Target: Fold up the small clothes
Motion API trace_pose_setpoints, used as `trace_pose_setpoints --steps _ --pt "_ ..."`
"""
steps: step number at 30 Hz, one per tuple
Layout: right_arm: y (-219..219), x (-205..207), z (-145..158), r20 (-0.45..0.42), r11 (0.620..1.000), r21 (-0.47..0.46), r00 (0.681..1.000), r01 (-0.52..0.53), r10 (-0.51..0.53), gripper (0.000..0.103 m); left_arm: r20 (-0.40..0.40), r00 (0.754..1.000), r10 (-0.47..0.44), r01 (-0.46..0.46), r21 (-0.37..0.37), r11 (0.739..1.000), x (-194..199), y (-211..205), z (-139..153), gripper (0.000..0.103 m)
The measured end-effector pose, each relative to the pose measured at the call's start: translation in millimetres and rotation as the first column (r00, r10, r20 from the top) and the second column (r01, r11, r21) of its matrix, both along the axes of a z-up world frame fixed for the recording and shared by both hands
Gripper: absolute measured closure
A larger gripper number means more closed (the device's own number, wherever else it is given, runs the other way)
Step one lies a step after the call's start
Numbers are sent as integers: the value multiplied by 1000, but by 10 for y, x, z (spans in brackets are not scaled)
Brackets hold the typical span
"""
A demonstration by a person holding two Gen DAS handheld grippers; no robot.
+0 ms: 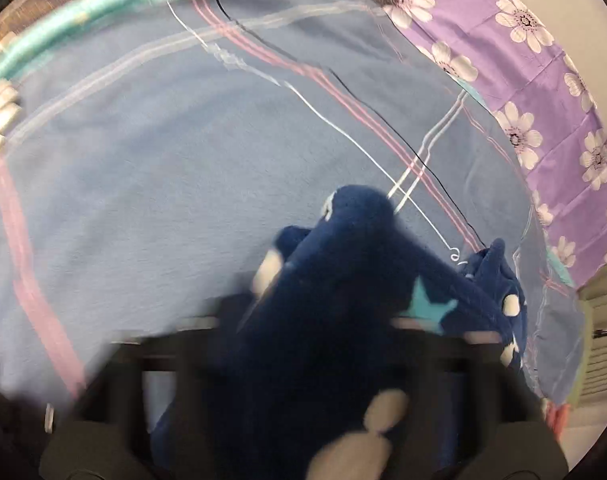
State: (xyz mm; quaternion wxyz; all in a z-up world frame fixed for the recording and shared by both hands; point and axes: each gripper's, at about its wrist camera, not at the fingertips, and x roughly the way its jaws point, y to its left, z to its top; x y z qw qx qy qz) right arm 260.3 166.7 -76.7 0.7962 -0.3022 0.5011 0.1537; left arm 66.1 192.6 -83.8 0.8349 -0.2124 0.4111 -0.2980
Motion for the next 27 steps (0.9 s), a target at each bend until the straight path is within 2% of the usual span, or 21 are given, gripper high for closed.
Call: trace_pose_setpoints --steps 1,3,6,8,9,10,11,14,16,17,18,19,20,21,22,24,27 --pt "-23 66 50 10 998 65 1000 28 -29 88 4 1000 1 -1 11 1000 -10 -6 7 95" --pt "-61 157 132 29 988 142 998 53 -58 91 -5 1000 2 -2 -1 1000 -3 22 -10 95" --pt "-141 258 105 -34 977 198 997 78 -73 90 -44 999 1 -4 -68 998 36 113 -86 95" --pt "-178 227 145 -26 976 214 999 36 -31 85 -53 999 5 -10 -96 995 33 169 -108 94" --pt "-195 196 189 -13 973 229 1000 23 -21 73 -49 999 10 -15 -98 995 25 186 -98 94" --pt "-236 161 260 9 968 252 1000 17 -20 55 -38 999 20 -24 -97 995 2 209 -73 94" --pt "-303 102 367 46 957 290 999 12 -26 50 -12 999 40 -41 -100 994 -34 247 -17 94" --pt "-434 -112 528 73 942 334 997 -29 5 50 87 993 84 -69 -160 985 -191 382 169 93" --pt "-560 -271 541 53 934 356 999 -23 4 64 133 987 90 -63 -196 979 -243 404 272 83" --pt "-624 -320 524 24 927 375 1000 -9 0 68 139 987 85 -59 -185 981 -226 380 293 73" --pt "-697 -375 483 -21 914 405 1000 14 -6 75 136 988 74 -53 -153 987 -204 315 289 72" --pt "-750 -408 427 -58 905 425 998 38 -15 77 123 991 61 -46 -118 992 -178 249 261 72" --pt "-800 -426 318 -100 899 432 994 73 -33 77 82 996 32 -28 -39 999 -147 125 146 73" --pt "-821 -425 219 -110 900 427 993 85 -41 77 44 999 19 -20 28 999 -109 11 84 83" --pt "-809 -445 117 -90 906 418 995 69 -35 77 9 1000 19 -20 82 996 -43 -76 30 85" --pt "-743 -522 57 -5 918 396 1000 -10 13 75 22 999 31 -33 117 993 -66 -70 86 90" --pt "-731 -570 97 16 918 396 1000 -18 13 73 37 998 42 -48 178 983 -179 -94 104 91"
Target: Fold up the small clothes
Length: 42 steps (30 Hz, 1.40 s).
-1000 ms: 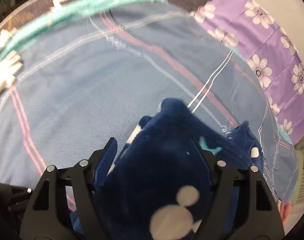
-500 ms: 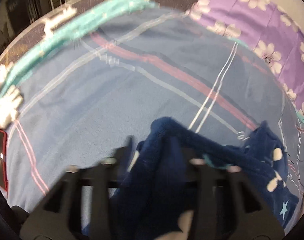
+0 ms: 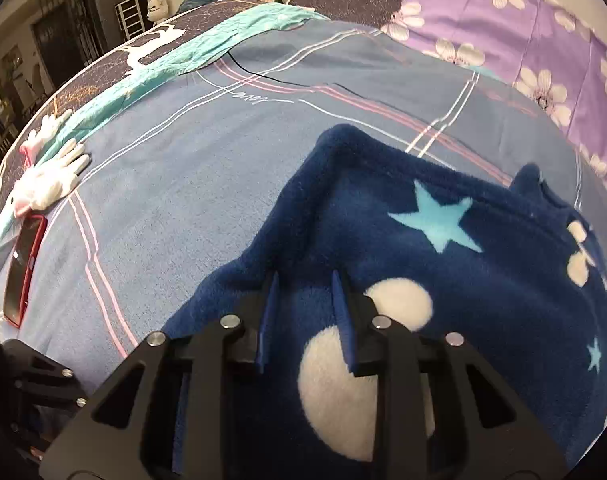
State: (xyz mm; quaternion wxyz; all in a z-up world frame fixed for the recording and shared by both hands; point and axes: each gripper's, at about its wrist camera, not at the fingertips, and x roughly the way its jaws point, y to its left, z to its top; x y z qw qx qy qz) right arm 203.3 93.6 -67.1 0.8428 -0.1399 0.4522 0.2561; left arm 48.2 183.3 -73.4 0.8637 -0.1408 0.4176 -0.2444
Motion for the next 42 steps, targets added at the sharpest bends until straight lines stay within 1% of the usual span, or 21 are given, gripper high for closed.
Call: trace_pose_setpoints --steps 1,2,4,5,7,10,13,14,18,20,21,22,23,24,29,31,34,36,38,40,42 --pt "-34 -14 30 -9 1000 12 1000 5 -4 72 3 1000 4 -4 9 1000 -37 12 13 91" --pt "-84 -36 83 -26 1000 29 1000 12 -11 65 7 1000 10 -10 16 1000 -62 30 15 91" --pt "-236 -107 174 -37 997 63 998 44 -42 37 10 1000 17 -17 17 1000 -142 77 13 91" --pt "-368 -208 278 -17 993 88 997 77 -76 35 14 1000 22 -22 13 1000 -152 83 6 91" --pt "-612 -414 454 56 985 131 991 110 -118 35 31 999 30 -30 15 999 -215 81 12 91" --pt "-1124 -818 675 173 961 209 960 183 -221 33 100 994 45 -49 34 998 -291 75 184 91" --pt "-1609 -1137 701 213 927 246 917 283 -337 31 204 978 37 -43 21 999 -358 4 478 78" --pt "-1745 -1239 653 218 914 235 899 331 -381 31 238 971 36 -43 28 999 -333 -53 568 67" --pt "-1951 -1471 516 234 880 230 854 416 -465 30 234 972 15 -34 80 996 -21 -339 572 63" --pt "-1946 -1457 297 185 873 184 857 451 -481 27 161 987 17 -42 152 987 124 -492 330 56" --pt "-1952 -1362 12 62 868 108 868 485 -493 27 142 990 21 -48 194 980 171 -551 188 56" --pt "-2010 -1325 -217 -24 853 111 859 510 -511 26 153 988 14 -50 234 971 160 -619 90 53" --pt "-2036 -1381 -244 14 844 154 853 514 -522 26 168 986 -2 -39 241 970 130 -655 143 43" --pt "-2011 -1394 -224 30 851 137 856 508 -516 26 180 984 -19 -26 246 969 90 -680 190 33" --pt "-2042 -1317 -220 -9 847 142 856 512 -516 24 188 980 -68 -11 391 920 17 -920 147 22" --pt "-2032 -1299 -225 2 855 134 863 501 -506 24 188 980 -68 -15 409 912 35 -950 139 22" --pt "-2002 -1359 -155 1 860 147 869 489 -494 24 174 985 -11 -47 324 945 81 -818 258 31" --pt "-2090 -1393 36 -20 843 206 864 497 -504 34 184 983 15 -56 221 974 117 -707 426 57" --pt "-2108 -1353 274 29 835 272 863 479 -505 36 222 975 29 -60 135 989 181 -636 597 68" --pt "-2044 -1305 509 149 846 279 850 455 -506 31 255 966 44 -81 133 988 289 -649 677 69" --pt "-1978 -1162 481 180 856 258 849 447 -498 30 206 978 30 -60 139 988 425 -722 526 69"
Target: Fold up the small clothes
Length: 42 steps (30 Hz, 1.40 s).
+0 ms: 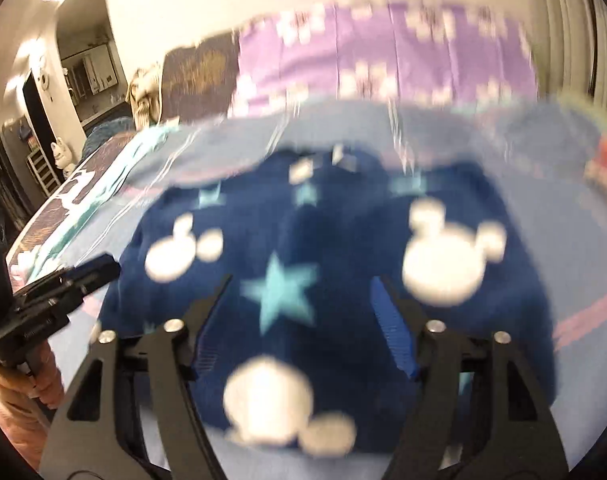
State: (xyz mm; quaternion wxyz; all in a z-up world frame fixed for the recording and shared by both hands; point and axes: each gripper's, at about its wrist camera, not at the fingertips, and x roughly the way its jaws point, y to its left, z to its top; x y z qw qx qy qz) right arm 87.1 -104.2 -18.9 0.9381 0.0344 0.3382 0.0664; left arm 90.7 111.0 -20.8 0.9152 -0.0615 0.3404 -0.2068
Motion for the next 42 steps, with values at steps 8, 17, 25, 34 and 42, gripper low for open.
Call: trace_pose_setpoints --steps 8,17,25,34,42 --pt "65 168 -600 -147 999 -41 989 29 -35 31 -51 997 -52 51 -34 998 34 -117 -383 48" --pt "-31 627 158 -31 999 -38 999 21 -22 49 -13 997 -71 72 79 994 -27 -295 -369 33" --pt "-26 1244 -558 -244 999 -39 969 18 -27 44 -10 996 -85 85 29 996 -26 -232 -366 28" --pt "131 1461 -5 -147 998 -66 989 6 -15 38 -7 996 -90 90 1 996 -24 -218 -355 27" --pt "44 1920 -627 -267 994 -98 961 46 -71 30 -1 994 -113 113 -7 994 -27 -207 -372 20"
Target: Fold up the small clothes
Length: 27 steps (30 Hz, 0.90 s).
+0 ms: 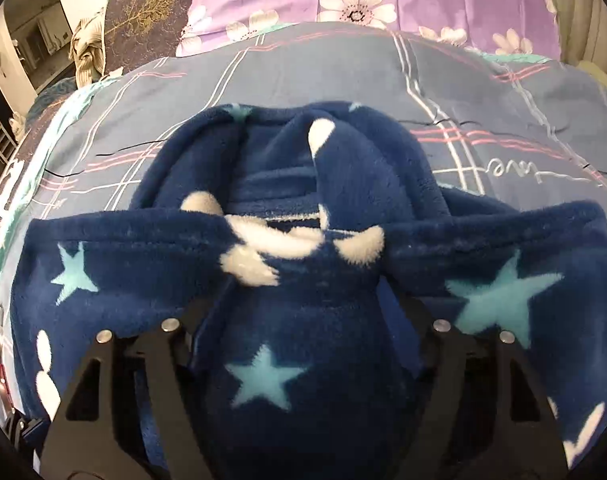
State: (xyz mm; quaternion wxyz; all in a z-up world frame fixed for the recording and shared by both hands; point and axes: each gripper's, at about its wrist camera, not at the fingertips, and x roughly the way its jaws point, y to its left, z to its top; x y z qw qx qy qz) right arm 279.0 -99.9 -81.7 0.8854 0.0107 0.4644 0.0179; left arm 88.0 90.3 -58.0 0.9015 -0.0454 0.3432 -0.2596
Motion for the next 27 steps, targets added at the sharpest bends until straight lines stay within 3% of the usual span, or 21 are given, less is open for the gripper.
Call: trace_pose_setpoints --steps 5,9,14,18,23,27 --pt "-138 -160 142 54 996 92 999 -7 2 31 2 1000 -3 3 -4 1000 1 0 -1 19" --pt "-176 -605 397 145 998 59 989 11 -20 21 15 1000 15 -15 -4 1000 -19 15 12 19" --pt "-73 -1334 666 236 990 -59 962 -125 135 15 57 996 62 -63 19 998 -114 8 80 18" --pt "195 -1847 682 258 947 -205 920 -246 295 14 84 993 79 -80 7 997 -200 51 131 15" --pt "531 -2284 638 258 884 -272 857 -380 447 14 67 992 109 -107 -39 994 -211 164 133 15" --pt "709 -2414 596 237 858 -282 836 -429 495 14 50 991 123 -120 -66 991 -190 241 125 15"
